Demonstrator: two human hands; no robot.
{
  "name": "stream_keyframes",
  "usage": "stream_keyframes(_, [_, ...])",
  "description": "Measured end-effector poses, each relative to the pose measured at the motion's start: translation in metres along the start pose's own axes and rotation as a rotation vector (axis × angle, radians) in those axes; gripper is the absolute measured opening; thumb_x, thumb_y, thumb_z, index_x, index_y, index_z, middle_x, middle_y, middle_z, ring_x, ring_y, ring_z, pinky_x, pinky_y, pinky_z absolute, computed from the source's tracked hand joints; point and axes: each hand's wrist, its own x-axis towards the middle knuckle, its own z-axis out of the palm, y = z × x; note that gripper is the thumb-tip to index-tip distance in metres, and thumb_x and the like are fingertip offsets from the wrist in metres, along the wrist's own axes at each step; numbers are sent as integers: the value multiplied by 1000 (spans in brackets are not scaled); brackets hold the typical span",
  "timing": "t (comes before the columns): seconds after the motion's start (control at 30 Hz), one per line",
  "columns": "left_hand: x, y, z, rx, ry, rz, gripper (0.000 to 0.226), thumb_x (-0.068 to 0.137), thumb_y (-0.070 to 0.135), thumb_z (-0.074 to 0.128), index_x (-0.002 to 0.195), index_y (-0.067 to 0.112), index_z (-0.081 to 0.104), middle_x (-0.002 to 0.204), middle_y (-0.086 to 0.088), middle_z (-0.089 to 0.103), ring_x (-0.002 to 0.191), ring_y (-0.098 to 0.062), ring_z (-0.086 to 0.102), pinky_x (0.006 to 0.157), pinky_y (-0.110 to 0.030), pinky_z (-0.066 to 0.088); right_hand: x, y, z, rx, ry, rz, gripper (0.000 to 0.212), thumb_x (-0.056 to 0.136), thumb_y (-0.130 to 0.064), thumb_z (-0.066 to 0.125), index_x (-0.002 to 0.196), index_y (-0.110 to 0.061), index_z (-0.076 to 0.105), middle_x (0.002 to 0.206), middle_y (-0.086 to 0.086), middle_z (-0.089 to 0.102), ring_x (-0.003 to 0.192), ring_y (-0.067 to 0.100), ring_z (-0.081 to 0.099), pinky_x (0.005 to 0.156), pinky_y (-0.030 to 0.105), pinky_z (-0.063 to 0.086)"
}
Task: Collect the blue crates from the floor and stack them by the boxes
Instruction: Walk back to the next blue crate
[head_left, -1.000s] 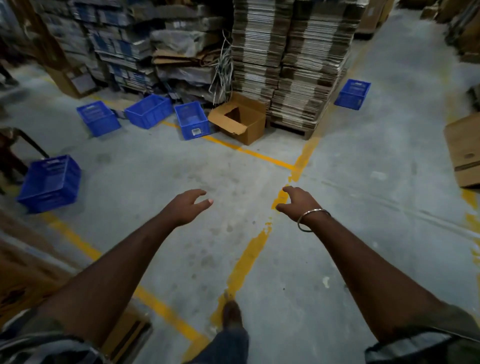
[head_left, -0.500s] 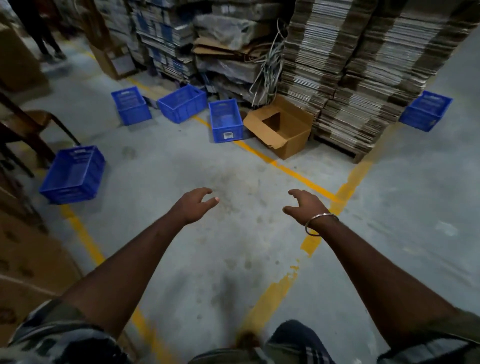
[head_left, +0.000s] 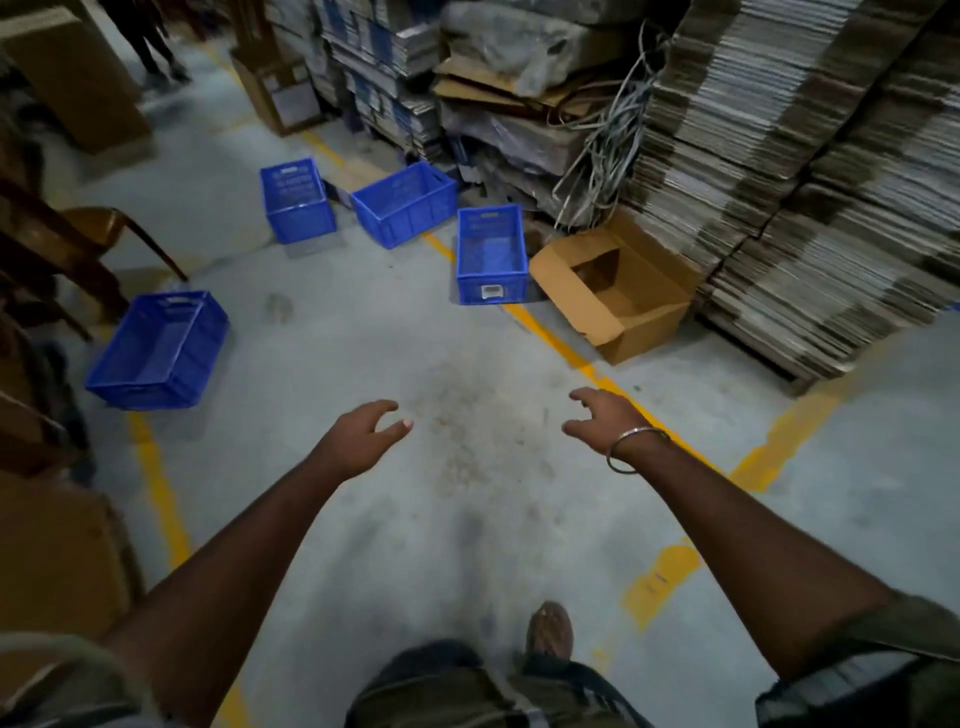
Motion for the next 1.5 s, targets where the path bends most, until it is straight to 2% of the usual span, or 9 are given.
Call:
stream_keyframes(0.3, [168,-1,-42,-20,27,-94,59,96,50,60,144,16,54,153,-6,51,140,-25,47,113,-38,35,200,-42,-41,-10,-49,-60,60,80,-34,67,136,-16,52,134,12,57,123,28,53,99,37,45])
stream_keyframes(0.47, [290,-25,-77,-57,2,-114,59,96,49,61,144,16,54,155,-6,48,144,-24,43,116,-36,31,323,-80,-41,-7,-118,3,61,80,-37,68,136,-17,52,135,11,56,122,27,54,99,38,46])
stream_keyframes(0.6, [388,-44,-124,-52,-90,-124,58,96,45,62,144,14,54,154,-7,50,142,-24,45,114,-33,32,413,-111,-48,-3,-118,120,62,79,-39,67,136,-20,52,136,10,56,121,28,55,99,38,47])
stream_keyframes(0.7, [468,-52,-173,12,-97,-115,57,97,44,62,143,12,55,153,-8,50,142,-24,45,114,-34,32,473,-141,-58,52,-54,171,62,79,-35,68,136,-17,52,136,11,56,123,28,54,100,36,45])
stream_keyframes(0.77, [512,-46,-194,35,-98,-79,56,97,44,62,142,12,56,153,-7,51,142,-24,45,115,-35,32,504,-152,-63,59,-14,170,61,80,-33,68,136,-14,52,135,13,56,124,29,53,101,35,43])
stream_keyframes(0.97, [692,-3,-243,103,-171,45,55,97,42,63,141,10,57,152,-8,51,143,-23,44,116,-32,30,623,-164,-83,127,4,318,61,80,-34,66,136,-16,52,137,13,56,126,30,52,102,35,43])
stream_keyframes(1.23, [900,49,-263,191,-357,116,56,96,43,64,142,13,56,152,-5,51,142,-22,44,115,-30,30,785,-168,-76,347,-55,598,60,83,-31,65,138,-13,50,139,11,54,127,28,51,102,32,41])
stream_keyframes(1.33, [979,67,-282,234,-363,170,54,96,42,64,141,14,57,151,-5,53,138,-23,49,110,-28,32,843,-187,-81,400,-80,680,57,82,-33,64,134,-13,54,141,9,53,126,28,51,100,32,42])
stream_keyframes(1.5, [1109,73,-293,305,-443,206,52,96,45,64,138,16,59,147,-6,56,138,-25,49,112,-34,33,938,-207,-90,518,-30,749,59,80,-40,64,133,-16,55,143,6,52,128,26,49,101,32,40])
